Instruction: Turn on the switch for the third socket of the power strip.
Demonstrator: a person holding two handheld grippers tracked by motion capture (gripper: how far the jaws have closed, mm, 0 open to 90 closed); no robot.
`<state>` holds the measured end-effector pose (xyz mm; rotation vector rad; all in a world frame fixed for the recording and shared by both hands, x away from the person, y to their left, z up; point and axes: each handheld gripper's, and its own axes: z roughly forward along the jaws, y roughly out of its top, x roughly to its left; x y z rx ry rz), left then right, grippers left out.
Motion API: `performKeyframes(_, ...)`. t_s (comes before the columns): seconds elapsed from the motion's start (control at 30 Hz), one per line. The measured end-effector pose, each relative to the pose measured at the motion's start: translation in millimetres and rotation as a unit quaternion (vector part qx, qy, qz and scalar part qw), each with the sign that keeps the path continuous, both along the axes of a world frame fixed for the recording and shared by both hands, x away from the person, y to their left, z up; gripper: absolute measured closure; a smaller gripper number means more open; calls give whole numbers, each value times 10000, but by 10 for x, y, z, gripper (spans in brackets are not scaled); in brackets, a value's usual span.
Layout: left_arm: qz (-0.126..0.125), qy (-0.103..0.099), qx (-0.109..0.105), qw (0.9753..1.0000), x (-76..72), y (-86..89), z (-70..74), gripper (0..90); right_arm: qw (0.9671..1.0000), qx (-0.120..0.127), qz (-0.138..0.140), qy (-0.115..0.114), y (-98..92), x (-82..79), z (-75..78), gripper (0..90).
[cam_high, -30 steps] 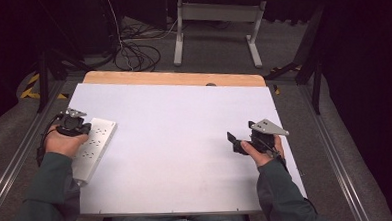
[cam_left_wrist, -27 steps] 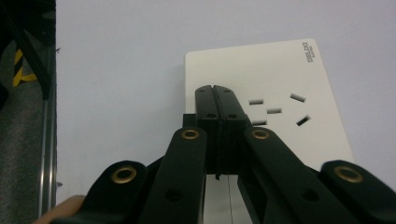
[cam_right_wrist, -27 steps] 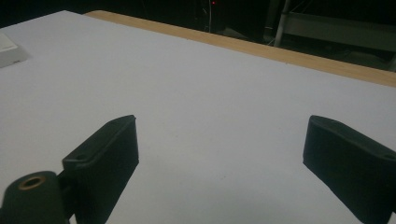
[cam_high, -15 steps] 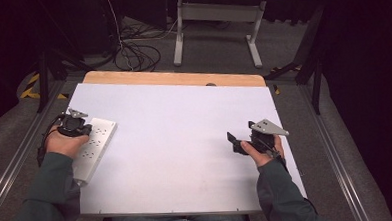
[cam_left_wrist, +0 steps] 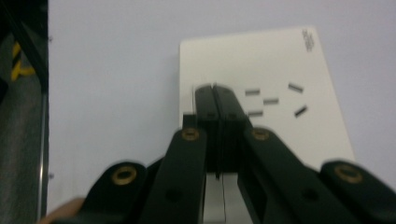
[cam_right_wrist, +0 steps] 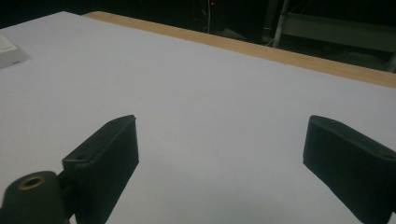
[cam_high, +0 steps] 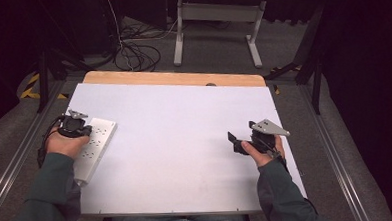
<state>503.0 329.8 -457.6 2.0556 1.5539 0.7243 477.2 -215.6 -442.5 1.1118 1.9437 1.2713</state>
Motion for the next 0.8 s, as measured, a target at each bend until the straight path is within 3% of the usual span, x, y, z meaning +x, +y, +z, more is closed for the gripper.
performKeyframes(0.57, 34, -118, 94, 9999, -21, -4, -16, 900, 10000, -28, 21, -13, 9, 4, 0, 109)
performKeyframes(0.8, 233, -491, -119, 9985, -98, 59, 69, 900, 10000, -31, 35, -21, 28, 10, 7, 109)
